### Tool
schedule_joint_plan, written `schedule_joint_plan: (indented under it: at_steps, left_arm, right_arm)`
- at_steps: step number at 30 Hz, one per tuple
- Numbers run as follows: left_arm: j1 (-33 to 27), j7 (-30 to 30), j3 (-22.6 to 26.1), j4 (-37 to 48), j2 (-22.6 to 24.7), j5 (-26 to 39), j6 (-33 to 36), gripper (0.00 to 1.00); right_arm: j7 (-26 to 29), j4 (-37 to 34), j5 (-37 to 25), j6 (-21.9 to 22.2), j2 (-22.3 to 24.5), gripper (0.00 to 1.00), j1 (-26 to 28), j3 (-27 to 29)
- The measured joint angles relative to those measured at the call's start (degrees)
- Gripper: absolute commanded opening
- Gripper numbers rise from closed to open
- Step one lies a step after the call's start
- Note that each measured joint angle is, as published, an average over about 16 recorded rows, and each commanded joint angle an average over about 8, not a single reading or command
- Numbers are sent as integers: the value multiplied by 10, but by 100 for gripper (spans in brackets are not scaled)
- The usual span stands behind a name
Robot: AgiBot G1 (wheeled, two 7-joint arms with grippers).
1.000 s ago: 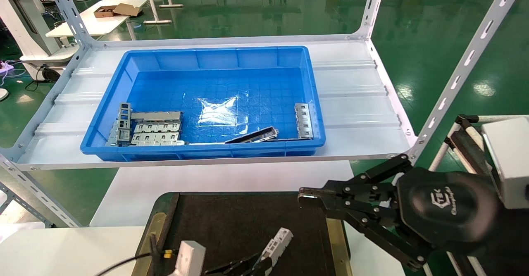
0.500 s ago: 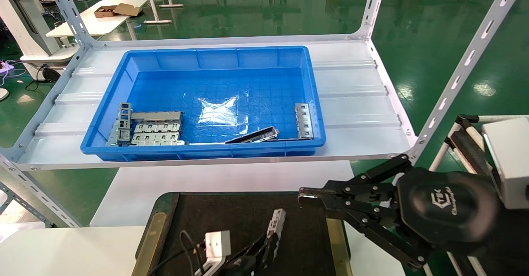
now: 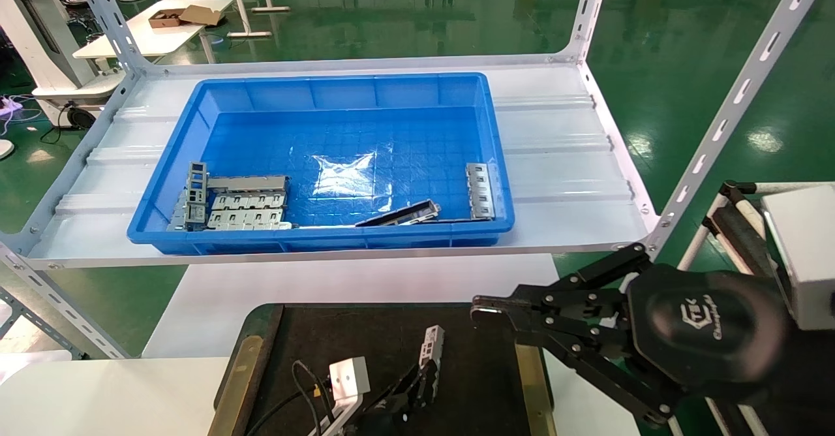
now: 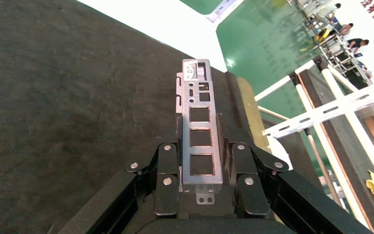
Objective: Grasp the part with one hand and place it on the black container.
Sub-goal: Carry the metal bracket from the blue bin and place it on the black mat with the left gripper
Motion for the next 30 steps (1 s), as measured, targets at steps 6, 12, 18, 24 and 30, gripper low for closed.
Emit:
schedule_joint_plan:
  at_steps: [6, 12, 18, 24, 30]
  left_arm:
    - [-6, -9, -2, 18, 8, -1, -9, 0]
    - [-10, -21, 4, 29, 9, -1, -20, 0]
    - [-14, -35, 12, 35, 10, 4, -30, 0]
    - [-18, -50, 22, 40, 11, 12, -43, 0]
    - [-21, -70, 34, 44, 11, 21, -55, 52]
  right_arm:
    - [0, 0, 0, 0, 0, 0, 0, 0]
    - [0, 0, 0, 0, 0, 0, 0, 0]
    - [0, 0, 0, 0, 0, 0, 0, 0]
    - [0, 0, 0, 0, 0, 3, 0, 0]
    - [0, 0, 0, 0, 0, 73, 0, 0]
